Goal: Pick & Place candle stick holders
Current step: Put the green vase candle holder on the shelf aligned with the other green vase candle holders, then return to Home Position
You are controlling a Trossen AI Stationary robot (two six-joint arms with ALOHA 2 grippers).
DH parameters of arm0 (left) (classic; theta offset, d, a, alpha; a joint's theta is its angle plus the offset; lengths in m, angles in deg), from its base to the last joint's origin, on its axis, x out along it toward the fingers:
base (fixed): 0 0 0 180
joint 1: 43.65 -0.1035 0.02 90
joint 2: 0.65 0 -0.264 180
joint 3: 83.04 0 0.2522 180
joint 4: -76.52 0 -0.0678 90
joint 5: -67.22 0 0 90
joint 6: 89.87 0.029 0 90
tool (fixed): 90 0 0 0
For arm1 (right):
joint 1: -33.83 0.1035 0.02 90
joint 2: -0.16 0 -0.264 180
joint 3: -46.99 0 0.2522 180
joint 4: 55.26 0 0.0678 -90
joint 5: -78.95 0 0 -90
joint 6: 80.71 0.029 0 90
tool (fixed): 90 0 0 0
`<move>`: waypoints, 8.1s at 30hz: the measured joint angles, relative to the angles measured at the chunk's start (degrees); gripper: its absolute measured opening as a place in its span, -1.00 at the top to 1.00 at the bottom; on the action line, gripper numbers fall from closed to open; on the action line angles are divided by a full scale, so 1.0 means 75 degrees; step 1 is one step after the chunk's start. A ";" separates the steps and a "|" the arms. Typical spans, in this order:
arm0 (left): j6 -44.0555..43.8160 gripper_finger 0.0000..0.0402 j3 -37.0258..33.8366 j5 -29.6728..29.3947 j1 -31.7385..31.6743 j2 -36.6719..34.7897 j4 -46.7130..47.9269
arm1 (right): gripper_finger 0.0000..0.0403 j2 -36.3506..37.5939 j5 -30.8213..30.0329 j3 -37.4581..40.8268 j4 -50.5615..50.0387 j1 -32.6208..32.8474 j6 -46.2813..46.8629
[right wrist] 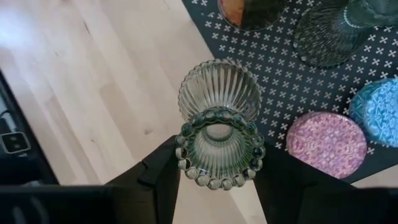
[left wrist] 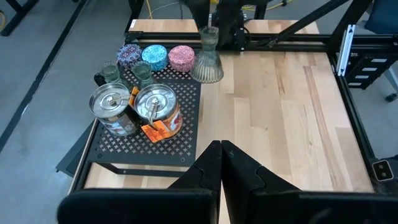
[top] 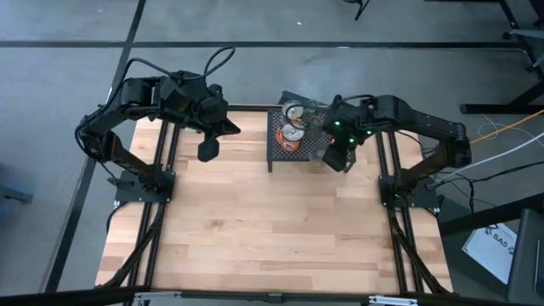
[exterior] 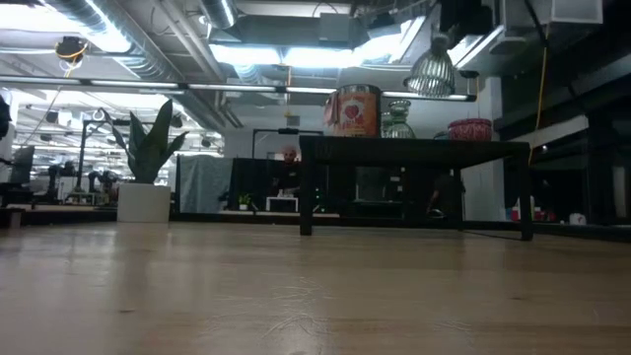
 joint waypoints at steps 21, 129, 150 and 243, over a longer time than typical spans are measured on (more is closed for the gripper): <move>-0.0026 0.96 -0.0001 0.0000 0.0000 0.0000 0.0000 | 0.13 -0.1279 -0.0082 0.0000 -0.0059 -0.1008 -0.0563; -0.0052 0.99 0.0001 0.0006 -0.0003 0.0000 0.0000 | 0.71 -0.1534 -0.0408 -0.0993 -0.0892 0.0177 -0.0893; 0.0008 0.99 0.0002 -0.0557 -0.0003 -0.0003 0.0012 | 0.92 -0.0328 -0.0234 -0.0294 0.0609 0.0340 -0.2356; -0.0878 0.99 -0.1351 0.1816 -0.1521 0.0321 -0.2567 | 0.97 0.8420 -0.0009 1.1932 1.3780 0.1129 -0.2904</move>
